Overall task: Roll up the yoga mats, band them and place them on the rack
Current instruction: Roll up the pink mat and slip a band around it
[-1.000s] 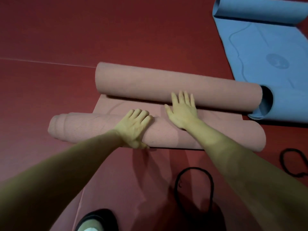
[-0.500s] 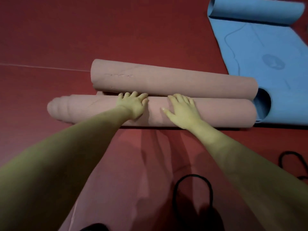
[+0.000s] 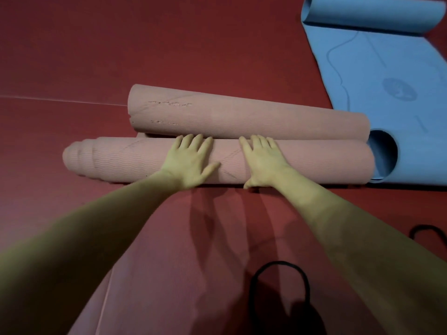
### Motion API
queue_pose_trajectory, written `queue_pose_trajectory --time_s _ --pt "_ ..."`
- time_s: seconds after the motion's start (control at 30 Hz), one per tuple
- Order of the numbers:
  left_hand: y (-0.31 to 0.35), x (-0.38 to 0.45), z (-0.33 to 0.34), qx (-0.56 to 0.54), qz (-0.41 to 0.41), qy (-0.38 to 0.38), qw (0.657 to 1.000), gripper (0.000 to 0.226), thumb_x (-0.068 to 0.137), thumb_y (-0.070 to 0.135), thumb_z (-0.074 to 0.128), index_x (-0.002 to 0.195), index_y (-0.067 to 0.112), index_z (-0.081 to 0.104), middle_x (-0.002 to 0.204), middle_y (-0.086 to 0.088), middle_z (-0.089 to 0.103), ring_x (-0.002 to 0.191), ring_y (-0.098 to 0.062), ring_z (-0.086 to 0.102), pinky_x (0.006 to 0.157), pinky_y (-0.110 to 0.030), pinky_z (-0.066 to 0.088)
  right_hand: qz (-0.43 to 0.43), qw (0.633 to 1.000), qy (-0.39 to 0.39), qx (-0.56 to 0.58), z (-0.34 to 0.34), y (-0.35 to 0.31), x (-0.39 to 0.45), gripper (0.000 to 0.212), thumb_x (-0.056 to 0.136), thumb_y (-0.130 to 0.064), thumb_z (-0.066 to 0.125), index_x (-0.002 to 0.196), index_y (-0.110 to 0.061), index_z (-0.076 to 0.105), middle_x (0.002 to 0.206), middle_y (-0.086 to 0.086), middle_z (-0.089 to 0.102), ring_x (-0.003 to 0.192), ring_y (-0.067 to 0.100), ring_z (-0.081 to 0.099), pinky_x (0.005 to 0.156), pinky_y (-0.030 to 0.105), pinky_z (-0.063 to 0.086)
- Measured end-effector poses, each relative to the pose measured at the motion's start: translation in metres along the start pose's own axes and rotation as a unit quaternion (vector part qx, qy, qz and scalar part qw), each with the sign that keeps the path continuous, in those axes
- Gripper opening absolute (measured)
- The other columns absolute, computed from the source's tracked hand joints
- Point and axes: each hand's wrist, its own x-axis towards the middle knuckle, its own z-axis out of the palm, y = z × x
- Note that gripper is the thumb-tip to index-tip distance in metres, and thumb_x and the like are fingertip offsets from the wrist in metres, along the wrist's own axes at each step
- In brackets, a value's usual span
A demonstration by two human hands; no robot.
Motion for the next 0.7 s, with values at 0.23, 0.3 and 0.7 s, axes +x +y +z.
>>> queue_pose_trajectory --time_s 0.23,0.3,0.7 --pt "0.009 -0.011 -0.004 0.141 0.029 -0.051 0.988 0.116 0.064 0.066 0.066 0.15 0.011 0.009 0.143 -0.017 0.031 0.126 -0.036 0.034 0.109 -0.046 0.024 -0.013 0.997 0.044 -0.063 -0.003 -0.007 -0.009 0.111 0.059 -0.054 0.078 0.141 -0.002 0.024 0.129 0.016 0.046 0.113 0.031 0.047 0.097 0.043 0.035" --pt "0.011 -0.012 -0.01 0.168 0.039 -0.05 0.984 0.114 0.063 0.065 0.068 0.147 0.011 0.012 0.136 -0.011 0.035 0.118 -0.031 0.039 0.1 -0.042 0.031 -0.015 0.996 0.049 -0.07 -0.003 -0.011 -0.017 0.109 0.059 -0.056 0.076 0.14 -0.002 0.027 0.127 0.016 0.049 0.11 0.031 0.049 0.094 0.043 0.036" --pt "0.017 -0.05 -0.025 0.153 0.132 -0.077 0.976 0.103 0.051 0.072 0.066 0.131 0.015 0.035 0.12 -0.003 0.043 0.106 -0.024 0.044 0.085 -0.037 0.035 -0.063 0.997 0.024 -0.042 -0.005 -0.029 -0.067 0.104 0.057 -0.065 0.072 0.134 -0.007 0.035 0.122 0.01 0.052 0.107 0.027 0.05 0.089 0.037 0.036"
